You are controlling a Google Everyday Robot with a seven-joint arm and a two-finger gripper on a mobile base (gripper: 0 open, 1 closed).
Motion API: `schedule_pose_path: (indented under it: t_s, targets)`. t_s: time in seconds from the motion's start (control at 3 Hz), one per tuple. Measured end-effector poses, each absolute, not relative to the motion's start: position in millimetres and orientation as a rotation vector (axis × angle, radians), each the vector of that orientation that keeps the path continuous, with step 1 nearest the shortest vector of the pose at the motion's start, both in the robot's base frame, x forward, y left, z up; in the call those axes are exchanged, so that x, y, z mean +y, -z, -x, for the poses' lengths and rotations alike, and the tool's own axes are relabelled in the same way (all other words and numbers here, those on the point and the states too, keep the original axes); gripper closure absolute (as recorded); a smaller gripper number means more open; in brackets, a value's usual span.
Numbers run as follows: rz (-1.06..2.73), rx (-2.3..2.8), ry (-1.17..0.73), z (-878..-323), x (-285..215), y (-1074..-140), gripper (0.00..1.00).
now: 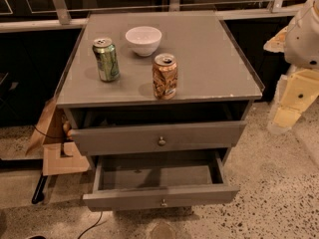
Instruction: Close middle drawer
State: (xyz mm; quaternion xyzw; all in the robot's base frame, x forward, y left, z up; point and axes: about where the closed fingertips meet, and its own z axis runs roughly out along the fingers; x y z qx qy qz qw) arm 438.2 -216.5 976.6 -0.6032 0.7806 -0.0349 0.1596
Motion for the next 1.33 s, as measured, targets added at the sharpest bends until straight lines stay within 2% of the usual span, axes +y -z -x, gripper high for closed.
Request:
schedule_pose_path:
  t_s: [0.33, 0.67, 1.33]
  targets:
    - [1.724, 2.231, 0.100, -438, -217, -977, 0.00]
    - [1.724, 2.231, 0.100, -438, -217, -977, 0.08]
    - [1.680, 2.236, 0.083, -433, -220, -960, 0.55]
